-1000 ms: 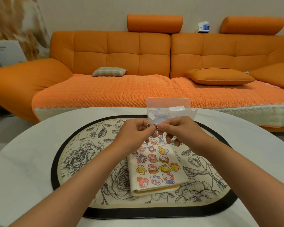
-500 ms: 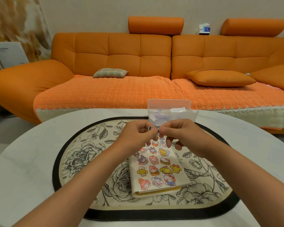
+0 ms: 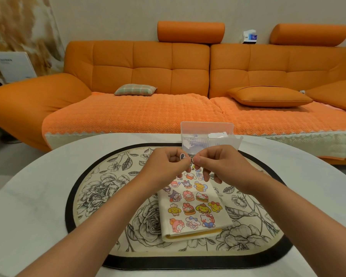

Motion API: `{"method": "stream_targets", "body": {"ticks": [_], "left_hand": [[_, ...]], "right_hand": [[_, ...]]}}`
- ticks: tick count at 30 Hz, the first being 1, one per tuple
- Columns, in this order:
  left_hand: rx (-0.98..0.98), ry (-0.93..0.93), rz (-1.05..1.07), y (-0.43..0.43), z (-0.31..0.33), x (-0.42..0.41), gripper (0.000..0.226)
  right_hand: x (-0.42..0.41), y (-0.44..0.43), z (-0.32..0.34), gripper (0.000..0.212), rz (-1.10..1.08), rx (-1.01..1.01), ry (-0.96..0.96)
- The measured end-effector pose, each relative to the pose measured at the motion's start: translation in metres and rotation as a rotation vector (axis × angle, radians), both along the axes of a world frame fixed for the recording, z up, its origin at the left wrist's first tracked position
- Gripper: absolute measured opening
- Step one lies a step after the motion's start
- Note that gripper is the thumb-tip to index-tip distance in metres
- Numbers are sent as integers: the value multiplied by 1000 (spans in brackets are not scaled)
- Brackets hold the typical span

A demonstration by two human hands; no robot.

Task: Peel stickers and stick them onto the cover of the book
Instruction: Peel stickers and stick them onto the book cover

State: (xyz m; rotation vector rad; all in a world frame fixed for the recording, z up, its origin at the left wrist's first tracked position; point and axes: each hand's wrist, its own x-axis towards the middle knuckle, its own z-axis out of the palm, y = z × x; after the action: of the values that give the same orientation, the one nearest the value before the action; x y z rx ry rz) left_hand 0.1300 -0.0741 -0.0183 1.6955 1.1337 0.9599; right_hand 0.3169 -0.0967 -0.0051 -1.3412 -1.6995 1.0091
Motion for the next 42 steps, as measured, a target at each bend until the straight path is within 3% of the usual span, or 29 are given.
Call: {"method": "stream_targets", "body": {"ticks": [16, 23, 25, 27, 29, 42], "left_hand": [[42, 17, 67, -5, -3, 5, 16], [49, 20, 89, -6, -1, 3, 13], [147, 90, 171, -8, -5, 3, 7], [386, 245, 325, -10, -11, 3, 19], [545, 267, 359, -12, -12, 5, 19], [46, -21, 243, -12, -7, 11, 11]], "right_hand": [[-13, -5, -7, 19, -119, 298, -337], [-11, -3, -4, 23, -140, 123, -91], [-10, -2, -4, 25, -138, 96, -42], [-11, -2, -5, 26, -158, 97, -30], [-11, -1, -7, 25, -187, 122, -43], [-14, -5, -7, 17, -193, 292, -355]]}}
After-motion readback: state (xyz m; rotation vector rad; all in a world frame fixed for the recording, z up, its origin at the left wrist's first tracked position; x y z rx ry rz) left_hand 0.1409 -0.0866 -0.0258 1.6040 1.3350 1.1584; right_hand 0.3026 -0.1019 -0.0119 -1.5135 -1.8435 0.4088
